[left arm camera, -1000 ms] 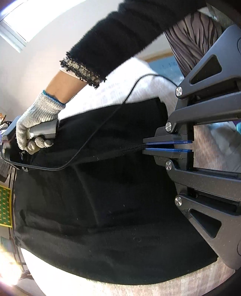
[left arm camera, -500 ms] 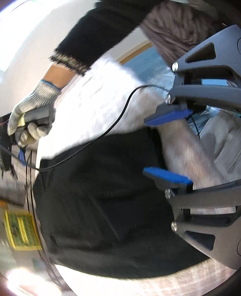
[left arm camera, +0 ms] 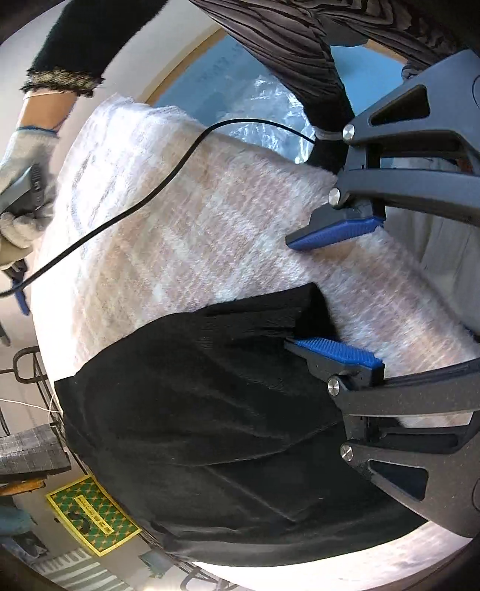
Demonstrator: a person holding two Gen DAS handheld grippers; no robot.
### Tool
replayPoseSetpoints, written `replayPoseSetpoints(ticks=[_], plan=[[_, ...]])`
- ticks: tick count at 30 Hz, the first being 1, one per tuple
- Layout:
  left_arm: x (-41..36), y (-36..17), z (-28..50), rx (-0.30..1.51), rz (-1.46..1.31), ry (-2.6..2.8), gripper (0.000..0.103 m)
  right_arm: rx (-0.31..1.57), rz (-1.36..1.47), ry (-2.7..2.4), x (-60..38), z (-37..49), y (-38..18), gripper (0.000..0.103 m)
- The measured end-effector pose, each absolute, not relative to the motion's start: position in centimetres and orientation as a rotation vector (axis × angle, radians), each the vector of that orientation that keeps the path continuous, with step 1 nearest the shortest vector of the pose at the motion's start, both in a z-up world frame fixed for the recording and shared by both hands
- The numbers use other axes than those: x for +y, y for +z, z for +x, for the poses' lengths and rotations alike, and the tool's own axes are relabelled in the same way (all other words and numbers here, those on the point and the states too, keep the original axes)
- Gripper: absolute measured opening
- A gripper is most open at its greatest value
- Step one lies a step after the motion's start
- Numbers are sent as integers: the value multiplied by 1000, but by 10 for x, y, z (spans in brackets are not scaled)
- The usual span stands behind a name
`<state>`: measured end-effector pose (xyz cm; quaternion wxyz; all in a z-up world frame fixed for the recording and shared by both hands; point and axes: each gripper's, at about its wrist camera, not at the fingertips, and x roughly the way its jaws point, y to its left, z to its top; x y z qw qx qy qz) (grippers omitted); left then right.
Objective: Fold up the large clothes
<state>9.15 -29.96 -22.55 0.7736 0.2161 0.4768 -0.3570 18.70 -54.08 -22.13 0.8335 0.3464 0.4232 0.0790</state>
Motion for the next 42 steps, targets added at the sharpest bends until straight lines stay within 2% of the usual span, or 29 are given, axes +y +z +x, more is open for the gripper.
replayPoseSetpoints(ticks=[1, 2, 4, 8, 15, 21, 25, 26, 27, 29, 35, 42], plan=[[-297, -227, 95, 1027, 455, -753, 12, 904, 759, 181, -542, 187, -228, 64], [-290, -226, 104, 1041, 419, -737, 8, 910, 770, 189, -541, 187, -232, 64], [-273, -223, 128, 1121, 208, -751, 8, 937, 786, 216, -535, 190, -244, 64], [-242, -200, 146, 1111, -31, -738, 8, 991, 804, 286, -513, 194, -262, 66], [-228, -171, 144, 1036, -116, -755, 7, 1077, 782, 335, -461, 213, -287, 69], [-230, -176, 131, 1065, -154, -803, 7, 1016, 835, 238, -455, 234, -293, 70], [-231, -184, 124, 1086, -188, -802, 7, 1010, 826, 203, -444, 251, -297, 56], [-230, -186, 124, 1091, -197, -797, 7, 1016, 809, 197, -440, 256, -297, 45], [-228, -189, 122, 1095, -210, -790, 7, 1027, 798, 191, -436, 262, -298, 25], [-227, -191, 120, 1097, -227, -782, 7, 1060, 776, 150, -430, 271, -303, 5], [-211, -197, 115, 1094, -348, -763, 7, 1083, 549, 78, -396, 286, -270, 3], [-186, -212, 110, 1102, -501, -736, 7, 1048, 200, 101, -306, 307, -219, 3]])
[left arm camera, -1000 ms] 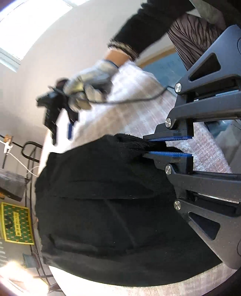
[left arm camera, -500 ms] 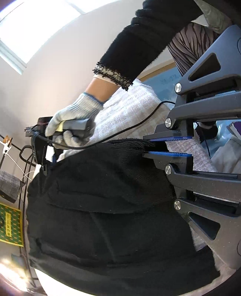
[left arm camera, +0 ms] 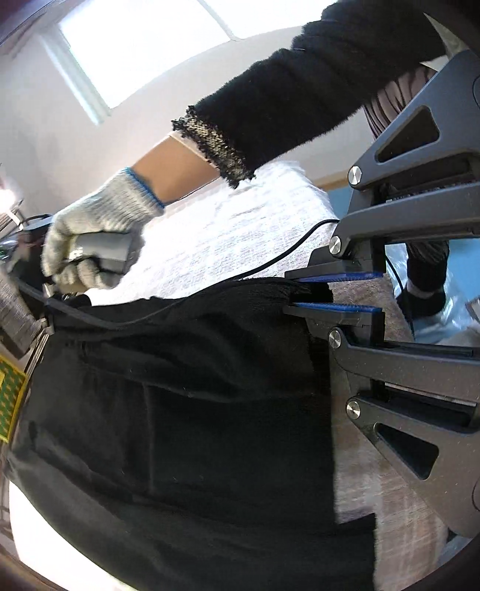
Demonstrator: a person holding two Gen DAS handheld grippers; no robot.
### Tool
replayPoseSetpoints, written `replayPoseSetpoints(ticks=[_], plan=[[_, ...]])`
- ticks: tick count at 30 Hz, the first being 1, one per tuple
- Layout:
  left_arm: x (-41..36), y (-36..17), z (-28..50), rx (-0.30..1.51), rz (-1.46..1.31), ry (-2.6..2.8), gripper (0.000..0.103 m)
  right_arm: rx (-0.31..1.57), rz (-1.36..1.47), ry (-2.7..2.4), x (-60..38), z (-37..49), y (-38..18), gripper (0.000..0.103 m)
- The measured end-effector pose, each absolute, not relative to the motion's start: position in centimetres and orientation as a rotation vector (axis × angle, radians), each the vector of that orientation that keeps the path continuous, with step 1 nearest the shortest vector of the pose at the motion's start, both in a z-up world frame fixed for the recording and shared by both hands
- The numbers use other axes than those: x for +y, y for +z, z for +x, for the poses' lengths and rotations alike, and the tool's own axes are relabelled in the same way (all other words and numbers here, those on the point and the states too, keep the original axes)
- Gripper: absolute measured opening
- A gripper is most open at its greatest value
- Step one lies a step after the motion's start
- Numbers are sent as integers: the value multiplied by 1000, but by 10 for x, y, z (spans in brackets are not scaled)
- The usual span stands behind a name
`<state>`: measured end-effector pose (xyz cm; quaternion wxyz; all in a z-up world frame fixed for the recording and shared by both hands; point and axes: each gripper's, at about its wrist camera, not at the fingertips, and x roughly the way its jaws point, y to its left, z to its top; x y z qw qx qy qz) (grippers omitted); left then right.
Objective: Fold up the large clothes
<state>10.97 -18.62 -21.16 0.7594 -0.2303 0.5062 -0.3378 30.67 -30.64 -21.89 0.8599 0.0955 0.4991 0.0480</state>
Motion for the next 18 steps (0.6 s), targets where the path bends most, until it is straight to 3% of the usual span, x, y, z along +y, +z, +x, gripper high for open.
replayPoseSetpoints(ticks=[4, 9, 14, 16, 17, 18], plan=[[-173, -222, 108, 1108, -561, -705, 7, 1046, 3, 184, -228, 319, -215, 3], [-158, -227, 109, 1113, -588, -673, 7, 1093, -251, 261, -137, 327, -249, 3], [-151, -225, 105, 1111, -587, -672, 7, 1107, -348, 252, -116, 327, -268, 5], [-144, -226, 105, 1115, -596, -669, 7, 1140, -280, 284, -126, 325, -261, 16], [-146, -224, 108, 1114, -598, -666, 7, 1149, -249, 306, -133, 327, -257, 31], [-149, -222, 108, 1112, -603, -665, 7, 1154, -191, 362, -143, 323, -246, 37]])
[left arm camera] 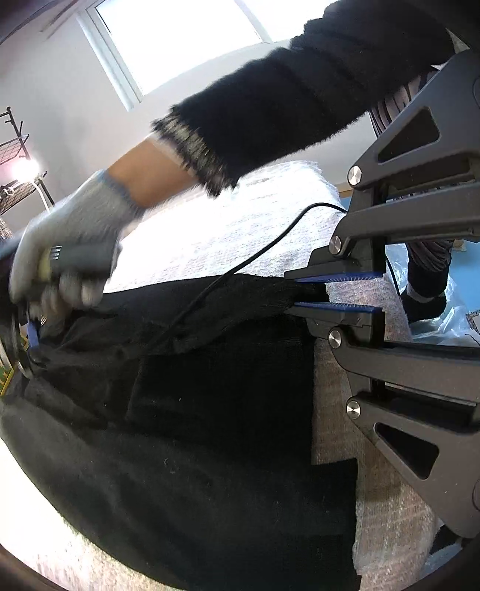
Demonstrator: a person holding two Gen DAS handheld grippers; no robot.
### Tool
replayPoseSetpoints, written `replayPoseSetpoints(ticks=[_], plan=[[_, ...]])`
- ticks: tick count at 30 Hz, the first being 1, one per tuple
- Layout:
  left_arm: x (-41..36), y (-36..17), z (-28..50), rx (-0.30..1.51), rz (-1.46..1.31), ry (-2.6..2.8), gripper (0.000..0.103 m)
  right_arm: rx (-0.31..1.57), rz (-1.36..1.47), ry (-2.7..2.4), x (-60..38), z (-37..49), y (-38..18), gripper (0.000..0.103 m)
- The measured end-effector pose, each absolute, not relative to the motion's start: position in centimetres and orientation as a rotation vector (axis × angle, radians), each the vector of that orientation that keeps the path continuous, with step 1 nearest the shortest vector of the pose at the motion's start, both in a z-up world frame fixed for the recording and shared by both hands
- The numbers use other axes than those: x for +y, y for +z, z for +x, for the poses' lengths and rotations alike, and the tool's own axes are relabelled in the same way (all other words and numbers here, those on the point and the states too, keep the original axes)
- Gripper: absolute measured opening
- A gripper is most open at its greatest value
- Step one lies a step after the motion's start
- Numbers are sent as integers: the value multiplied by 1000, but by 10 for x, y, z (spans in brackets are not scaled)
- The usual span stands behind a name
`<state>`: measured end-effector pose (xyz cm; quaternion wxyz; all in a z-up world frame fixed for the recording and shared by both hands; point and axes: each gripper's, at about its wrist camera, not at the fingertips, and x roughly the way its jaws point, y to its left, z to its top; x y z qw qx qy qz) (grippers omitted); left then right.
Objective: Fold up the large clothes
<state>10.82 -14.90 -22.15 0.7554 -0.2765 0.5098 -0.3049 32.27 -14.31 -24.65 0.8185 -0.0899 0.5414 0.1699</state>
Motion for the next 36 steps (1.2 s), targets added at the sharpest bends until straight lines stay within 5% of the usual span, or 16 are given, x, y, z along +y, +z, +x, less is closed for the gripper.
replayPoseSetpoints(ticks=[6, 16, 17, 20, 21, 32, 36], plan=[[-145, -220, 108, 1107, -605, -667, 7, 1041, -17, 398, -228, 307, -196, 39], [-165, -219, 108, 1113, -571, -678, 7, 1113, -232, 292, -233, 318, -248, 47], [-166, -219, 108, 1115, -569, -682, 7, 1116, -250, 277, -232, 321, -251, 44], [-171, -217, 108, 1116, -562, -692, 7, 1134, -259, 230, -240, 323, -261, 8], [-174, -218, 108, 1114, -558, -694, 7, 1135, -239, 219, -244, 324, -262, 4], [-205, -196, 95, 1060, -406, -758, 0, 897, 405, 123, -370, 322, -202, 0], [-210, -201, 98, 1071, -383, -742, 0, 963, 366, 85, -377, 319, -224, 0]])
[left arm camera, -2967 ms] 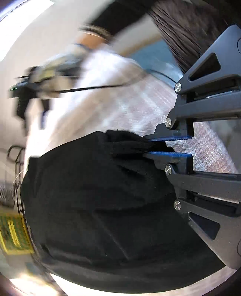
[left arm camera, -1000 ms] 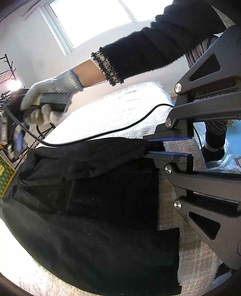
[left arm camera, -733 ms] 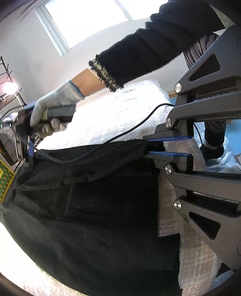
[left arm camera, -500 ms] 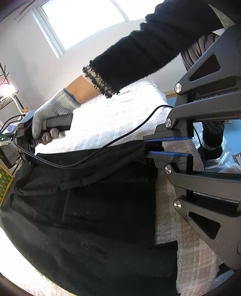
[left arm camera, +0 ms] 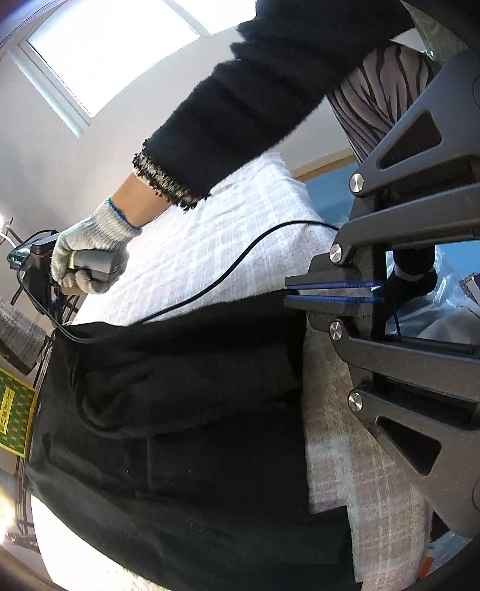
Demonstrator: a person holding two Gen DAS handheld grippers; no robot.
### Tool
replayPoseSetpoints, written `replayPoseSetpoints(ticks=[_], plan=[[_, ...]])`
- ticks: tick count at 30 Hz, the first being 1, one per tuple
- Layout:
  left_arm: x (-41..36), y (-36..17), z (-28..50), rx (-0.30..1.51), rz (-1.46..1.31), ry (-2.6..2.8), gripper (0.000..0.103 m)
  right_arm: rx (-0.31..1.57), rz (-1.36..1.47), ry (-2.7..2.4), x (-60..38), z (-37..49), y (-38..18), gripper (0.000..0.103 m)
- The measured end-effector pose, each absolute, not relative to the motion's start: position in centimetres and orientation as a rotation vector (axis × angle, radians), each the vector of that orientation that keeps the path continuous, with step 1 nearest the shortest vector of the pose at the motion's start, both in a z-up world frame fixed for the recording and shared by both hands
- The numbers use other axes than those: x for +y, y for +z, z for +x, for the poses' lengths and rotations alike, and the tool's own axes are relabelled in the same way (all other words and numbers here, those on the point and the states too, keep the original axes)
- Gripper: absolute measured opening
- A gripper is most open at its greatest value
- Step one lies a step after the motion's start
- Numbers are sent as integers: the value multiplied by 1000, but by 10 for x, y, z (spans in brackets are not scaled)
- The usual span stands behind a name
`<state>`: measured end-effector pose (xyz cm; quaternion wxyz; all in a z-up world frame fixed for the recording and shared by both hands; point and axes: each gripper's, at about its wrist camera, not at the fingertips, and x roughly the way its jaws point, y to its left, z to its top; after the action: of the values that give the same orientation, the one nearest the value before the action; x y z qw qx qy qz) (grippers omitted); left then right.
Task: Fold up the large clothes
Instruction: 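Open the left tool off the sweater while the right tool keeps holding the fold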
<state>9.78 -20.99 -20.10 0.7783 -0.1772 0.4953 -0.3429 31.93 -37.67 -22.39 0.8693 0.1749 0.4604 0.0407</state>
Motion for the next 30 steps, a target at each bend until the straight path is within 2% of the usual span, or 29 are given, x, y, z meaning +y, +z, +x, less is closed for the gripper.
replayPoseSetpoints(ticks=[6, 10, 14, 15, 18, 22, 30], plan=[[-211, -186, 91, 1021, -285, -711, 0, 971, 324, 98, -368, 321, -226, 0], [-197, -186, 96, 978, -240, -624, 1, 970, 394, 106, -383, 320, -230, 0], [-182, -209, 120, 1072, -350, -550, 18, 977, 449, 94, -403, 316, -237, 0], [-184, -216, 126, 1101, -373, -557, 20, 980, 469, 94, -407, 314, -240, 0], [-192, -220, 135, 1120, -369, -549, 20, 986, 496, 104, -410, 313, -246, 0], [-201, -202, 128, 1030, -273, -529, 20, 985, 480, 122, -403, 314, -245, 0], [-214, -185, 108, 971, -199, -572, 20, 967, 418, 175, -365, 324, -217, 0]])
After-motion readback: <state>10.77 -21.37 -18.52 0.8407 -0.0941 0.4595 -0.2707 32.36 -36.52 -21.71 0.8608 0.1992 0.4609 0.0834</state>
